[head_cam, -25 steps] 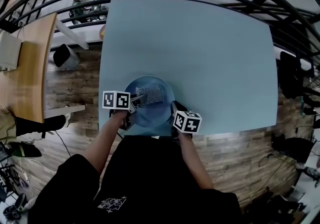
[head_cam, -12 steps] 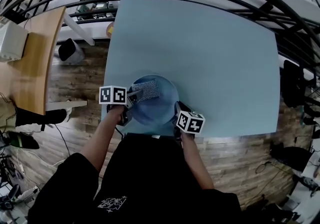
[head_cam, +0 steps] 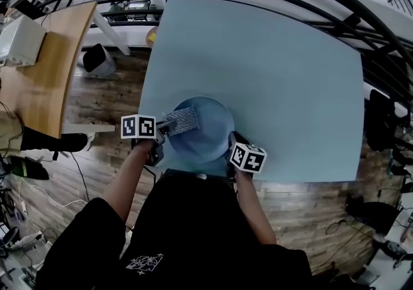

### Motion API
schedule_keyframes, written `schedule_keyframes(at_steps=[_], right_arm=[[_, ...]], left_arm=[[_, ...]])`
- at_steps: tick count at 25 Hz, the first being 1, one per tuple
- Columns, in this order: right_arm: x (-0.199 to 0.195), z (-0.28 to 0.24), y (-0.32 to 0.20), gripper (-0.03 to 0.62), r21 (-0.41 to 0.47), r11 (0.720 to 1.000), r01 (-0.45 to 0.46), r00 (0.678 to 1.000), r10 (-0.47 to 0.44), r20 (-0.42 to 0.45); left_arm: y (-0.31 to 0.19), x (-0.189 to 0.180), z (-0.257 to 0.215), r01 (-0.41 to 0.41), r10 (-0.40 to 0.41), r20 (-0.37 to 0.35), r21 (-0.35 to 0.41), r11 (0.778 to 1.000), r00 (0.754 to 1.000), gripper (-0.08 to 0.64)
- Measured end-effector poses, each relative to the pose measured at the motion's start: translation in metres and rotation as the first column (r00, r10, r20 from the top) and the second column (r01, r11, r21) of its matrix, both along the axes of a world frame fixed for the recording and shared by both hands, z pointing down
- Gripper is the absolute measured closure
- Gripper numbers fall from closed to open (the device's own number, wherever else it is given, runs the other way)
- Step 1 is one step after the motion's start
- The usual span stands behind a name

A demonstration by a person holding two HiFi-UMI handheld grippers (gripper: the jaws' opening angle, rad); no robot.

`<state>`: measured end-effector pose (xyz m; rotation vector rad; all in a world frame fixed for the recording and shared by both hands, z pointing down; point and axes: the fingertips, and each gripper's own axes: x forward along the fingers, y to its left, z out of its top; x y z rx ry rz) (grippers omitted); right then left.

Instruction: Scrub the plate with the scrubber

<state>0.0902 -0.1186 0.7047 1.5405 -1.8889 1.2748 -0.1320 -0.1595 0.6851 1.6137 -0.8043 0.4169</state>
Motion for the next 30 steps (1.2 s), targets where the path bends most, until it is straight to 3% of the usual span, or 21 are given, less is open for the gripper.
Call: schedule_keyframes(at_steps=[9,13,23,30], right_arm=[[-0.003,0.002,-0.002,0.563,0.000,1.000,0.014,1.000,-0.014,0.002],[-0.006,0.002,-0.002,0.563,-0.002,1.000,0.017,1.000,-0.017,-0.001],[-0.006,0.000,-0.003,0.563,0.000,1.000,0.013,1.000,-0.013,-0.005],[-0.007,0.000,-0.004,0.563,0.001,1.000,0.012,1.000,-0.012,-0.003]], left_arm=[[0.024,-0.025,-0.001,-0.028,0.028,0.039,-0.007,1.000,0.999,0.469],[0.036,-0.030,-0.003,-0.084,0.085,0.038,-0.038,0.996,0.996,0.469],[0.066,0.001,0.000,-0.273,0.274,0.008,-0.081,0.959,0.962,0.469],[0.068,0.022,0.002,-0.303,0.303,-0.004,-0.074,0.950,0.953,0.469]])
